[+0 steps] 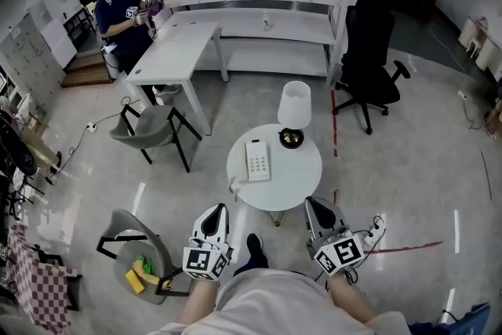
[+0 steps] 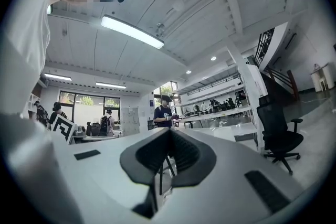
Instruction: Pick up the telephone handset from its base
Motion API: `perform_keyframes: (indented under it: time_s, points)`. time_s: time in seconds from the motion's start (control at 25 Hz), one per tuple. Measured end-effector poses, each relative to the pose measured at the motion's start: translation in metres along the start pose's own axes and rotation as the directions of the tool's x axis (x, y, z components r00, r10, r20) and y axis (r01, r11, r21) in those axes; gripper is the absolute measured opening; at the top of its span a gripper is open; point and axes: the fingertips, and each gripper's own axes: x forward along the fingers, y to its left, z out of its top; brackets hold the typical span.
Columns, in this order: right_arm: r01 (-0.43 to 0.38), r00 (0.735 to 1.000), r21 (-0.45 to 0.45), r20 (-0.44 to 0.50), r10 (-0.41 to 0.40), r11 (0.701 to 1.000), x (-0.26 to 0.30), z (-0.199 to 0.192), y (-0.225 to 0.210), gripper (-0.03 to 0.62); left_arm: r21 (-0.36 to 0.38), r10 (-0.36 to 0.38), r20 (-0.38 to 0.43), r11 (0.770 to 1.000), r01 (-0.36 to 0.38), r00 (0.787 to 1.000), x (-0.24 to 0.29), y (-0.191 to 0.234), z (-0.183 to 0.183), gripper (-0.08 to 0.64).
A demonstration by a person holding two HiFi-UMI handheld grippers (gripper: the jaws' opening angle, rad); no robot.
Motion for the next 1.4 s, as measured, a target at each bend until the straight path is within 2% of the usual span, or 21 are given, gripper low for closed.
perform_keyframes:
  time_s: [0.6,1.08,1.4]
  points:
    - [0.069,0.998,0.0,-0.014,-0.068,0.998,0.102,-0.011,-0.041,0.008,-0.008,-0.066,-0.012,0.998,0.066,0.998,0.101,0.073,0.002,0.023]
    - [0.115,0.993,-0.002,-0.016,-0.115,0.993,0.169,-0.017,-0.059,0.008,-0.02,-0.085,-0.007,0.996,0.085,0.996,0.146,0.134,0.0,0.023]
    - [0.134,0.991,-0.017,0.002,-0.134,0.991,0.185,-0.013,-0.075,0.008,-0.015,-0.102,-0.012,0.995,0.101,0.995,0.173,0.144,0.0,0.023]
